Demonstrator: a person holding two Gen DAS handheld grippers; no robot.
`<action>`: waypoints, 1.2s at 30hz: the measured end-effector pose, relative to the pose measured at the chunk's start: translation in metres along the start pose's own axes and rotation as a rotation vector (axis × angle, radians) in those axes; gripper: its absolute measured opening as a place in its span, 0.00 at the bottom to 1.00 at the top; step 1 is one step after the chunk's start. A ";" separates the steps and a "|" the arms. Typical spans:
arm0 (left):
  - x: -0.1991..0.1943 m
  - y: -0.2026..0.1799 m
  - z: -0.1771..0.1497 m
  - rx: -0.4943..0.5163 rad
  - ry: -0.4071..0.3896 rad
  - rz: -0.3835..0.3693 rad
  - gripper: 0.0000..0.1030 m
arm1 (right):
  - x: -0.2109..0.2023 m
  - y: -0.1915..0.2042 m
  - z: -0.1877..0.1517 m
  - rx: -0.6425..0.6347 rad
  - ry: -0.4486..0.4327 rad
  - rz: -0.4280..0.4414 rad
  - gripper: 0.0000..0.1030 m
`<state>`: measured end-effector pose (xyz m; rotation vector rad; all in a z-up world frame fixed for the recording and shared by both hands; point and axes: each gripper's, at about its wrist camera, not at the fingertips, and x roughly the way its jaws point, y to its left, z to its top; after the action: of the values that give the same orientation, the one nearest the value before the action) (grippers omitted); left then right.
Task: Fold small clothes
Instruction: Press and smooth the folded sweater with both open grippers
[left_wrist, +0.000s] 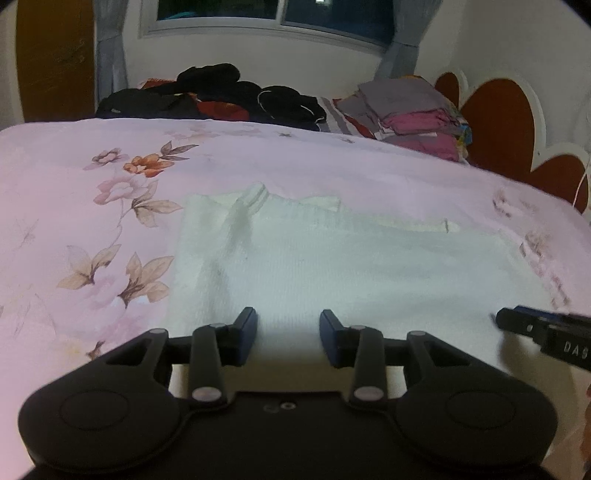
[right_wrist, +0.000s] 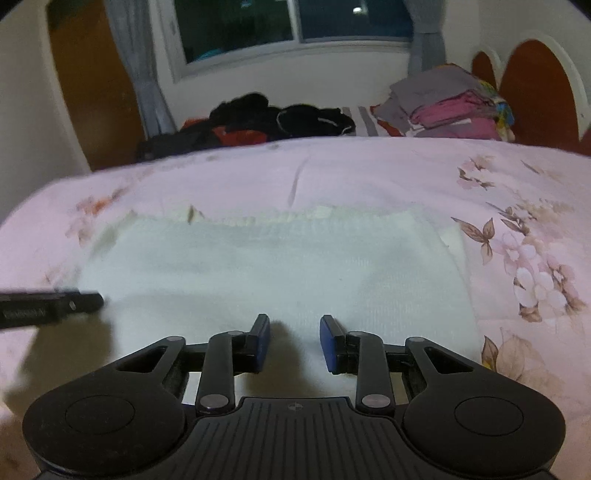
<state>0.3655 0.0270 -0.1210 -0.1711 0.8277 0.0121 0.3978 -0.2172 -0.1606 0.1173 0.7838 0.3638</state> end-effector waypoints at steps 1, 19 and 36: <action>-0.004 -0.001 -0.001 0.001 -0.001 -0.004 0.38 | -0.006 0.000 0.000 -0.003 -0.002 0.007 0.29; -0.016 0.005 -0.030 0.022 0.076 -0.043 0.44 | -0.038 -0.002 -0.039 0.042 0.066 -0.102 0.29; -0.040 0.018 -0.062 0.092 0.066 -0.047 0.47 | -0.063 -0.005 -0.072 0.074 0.084 -0.202 0.29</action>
<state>0.2922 0.0377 -0.1356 -0.1042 0.8878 -0.0763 0.3072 -0.2473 -0.1709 0.0918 0.8844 0.1489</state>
